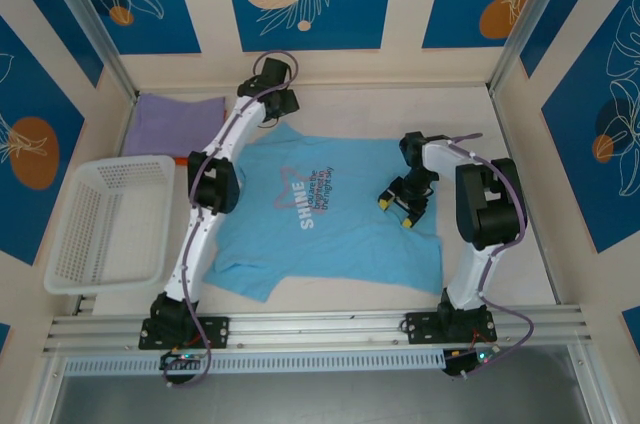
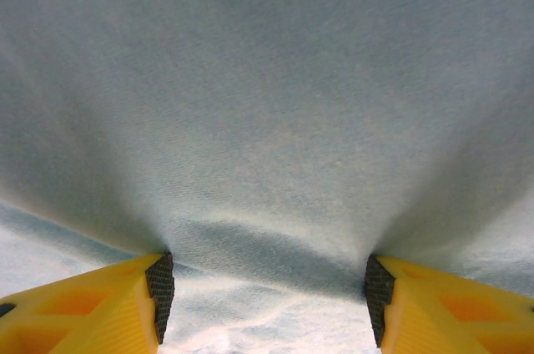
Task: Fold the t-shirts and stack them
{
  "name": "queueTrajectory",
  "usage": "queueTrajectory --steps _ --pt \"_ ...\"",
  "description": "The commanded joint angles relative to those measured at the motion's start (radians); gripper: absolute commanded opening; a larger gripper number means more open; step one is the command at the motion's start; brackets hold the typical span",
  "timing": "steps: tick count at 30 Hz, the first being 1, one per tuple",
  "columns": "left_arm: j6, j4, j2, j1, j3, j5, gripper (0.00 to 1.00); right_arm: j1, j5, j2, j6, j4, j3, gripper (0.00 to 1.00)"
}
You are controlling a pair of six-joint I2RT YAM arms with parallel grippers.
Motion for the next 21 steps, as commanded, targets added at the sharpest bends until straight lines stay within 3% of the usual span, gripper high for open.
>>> queueTrajectory --steps 1,14,21 --pt "0.041 0.034 0.044 0.026 0.027 0.022 0.61 0.009 0.011 -0.063 0.027 -0.019 -0.013 0.64" --pt "0.113 -0.066 0.087 -0.018 0.028 -0.005 0.56 0.011 -0.004 -0.097 0.027 -0.016 -0.037 0.64" --pt "0.18 -0.11 0.097 -0.056 0.027 -0.075 0.52 0.009 -0.012 -0.107 0.022 -0.016 -0.037 0.64"
